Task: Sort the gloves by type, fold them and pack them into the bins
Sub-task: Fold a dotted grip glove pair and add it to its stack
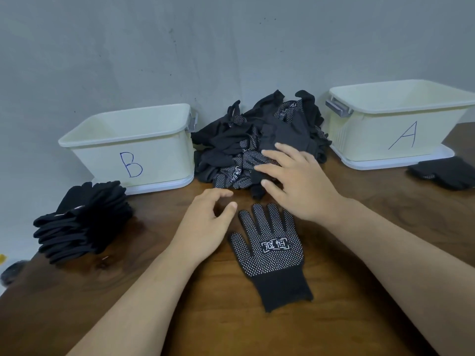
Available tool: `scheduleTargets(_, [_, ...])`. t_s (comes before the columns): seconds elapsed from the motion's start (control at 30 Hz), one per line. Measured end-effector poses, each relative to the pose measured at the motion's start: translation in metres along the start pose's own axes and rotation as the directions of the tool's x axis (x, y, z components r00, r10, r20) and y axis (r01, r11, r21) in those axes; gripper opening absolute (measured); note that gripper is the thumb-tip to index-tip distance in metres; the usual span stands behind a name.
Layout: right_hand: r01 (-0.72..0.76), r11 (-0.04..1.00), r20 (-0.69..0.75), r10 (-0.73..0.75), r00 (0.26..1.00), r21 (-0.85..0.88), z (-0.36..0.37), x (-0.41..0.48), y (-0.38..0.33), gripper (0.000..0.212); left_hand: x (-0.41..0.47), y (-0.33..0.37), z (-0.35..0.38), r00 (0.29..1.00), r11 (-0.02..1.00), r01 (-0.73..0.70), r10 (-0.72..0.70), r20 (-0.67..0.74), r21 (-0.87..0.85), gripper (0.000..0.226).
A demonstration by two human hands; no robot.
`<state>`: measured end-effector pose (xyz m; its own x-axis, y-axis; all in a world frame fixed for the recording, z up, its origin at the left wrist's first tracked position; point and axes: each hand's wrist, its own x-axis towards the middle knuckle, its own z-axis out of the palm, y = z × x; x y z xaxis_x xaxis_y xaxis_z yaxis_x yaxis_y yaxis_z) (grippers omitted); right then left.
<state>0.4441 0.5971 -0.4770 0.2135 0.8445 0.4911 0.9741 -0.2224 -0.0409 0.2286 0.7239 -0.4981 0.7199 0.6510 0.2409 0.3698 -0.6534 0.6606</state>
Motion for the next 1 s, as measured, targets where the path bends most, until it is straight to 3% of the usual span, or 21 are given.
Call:
scheduleTargets(0.13, [-0.032, 0.991, 0.01, 0.033, 0.999, -0.13, 0.022, 0.037, -0.005, 0.043, 0.003, -0.005, 0.002, 1.0, 1.0, -0.002, 0.002, -0.007, 0.018, 0.036])
scheduleTargets(0.23, [-0.13, 0.98, -0.059, 0.123, 0.991, -0.153, 0.035, 0.053, -0.009, 0.047, 0.005, -0.009, 0.005, 1.0, 0.999, 0.002, -0.002, 0.003, 0.034, 0.038])
scheduleTargets(0.33, [-0.195, 0.98, -0.09, 0.192, 0.977, -0.031, 0.035, 0.064, -0.008, 0.046, 0.006, -0.011, 0.006, 1.0, 0.999, 0.004, -0.004, -0.004, 0.036, 0.036])
scheduleTargets(0.4, [-0.214, 0.961, -0.114, 0.236, 0.965, 0.176, 0.025, 0.07, -0.004, 0.045, 0.005, -0.012, 0.006, 1.0, 1.0, 0.011, -0.011, -0.009, 0.027, 0.035])
scheduleTargets(0.5, [-0.197, 0.788, -0.146, 0.341, 0.929, 0.584, -0.006, 0.08, 0.004, 0.041, 0.004, -0.011, 0.006, 1.0, 1.0, 0.021, -0.021, -0.009, 0.021, 0.035])
scheduleTargets(0.6, [-0.17, 0.533, -0.108, 0.452, 0.885, 0.829, -0.037, 0.085, 0.008, 0.035, 0.003, -0.009, 0.005, 0.999, 0.999, 0.034, -0.034, -0.012, 0.01, 0.034])
scheduleTargets(0.73, [-0.205, 0.347, 0.006, 0.496, 0.868, 0.915, -0.058, 0.079, 0.01, 0.032, 0.001, -0.006, 0.003, 0.998, 0.998, 0.061, -0.061, -0.03, -0.015, 0.037])
scheduleTargets(0.83, [-0.236, 0.217, 0.12, 0.446, 0.887, 0.947, -0.066, 0.076, 0.013, 0.036, 0.0, -0.004, 0.003, 0.997, 0.997, 0.076, -0.076, -0.031, -0.021, 0.039])
scheduleTargets(0.9, [-0.288, 0.218, 0.184, 0.398, 0.898, 0.933, -0.066, 0.073, 0.016, 0.039, -0.001, -0.003, 0.003, 0.996, 0.996, 0.088, -0.088, -0.032, -0.027, 0.041])
scheduleTargets(1.0, [-0.355, 0.364, 0.222, 0.358, 0.907, 0.861, -0.053, 0.071, 0.022, 0.05, -0.002, -0.003, 0.002, 0.994, 0.995, 0.099, -0.1, -0.033, -0.033, 0.042])
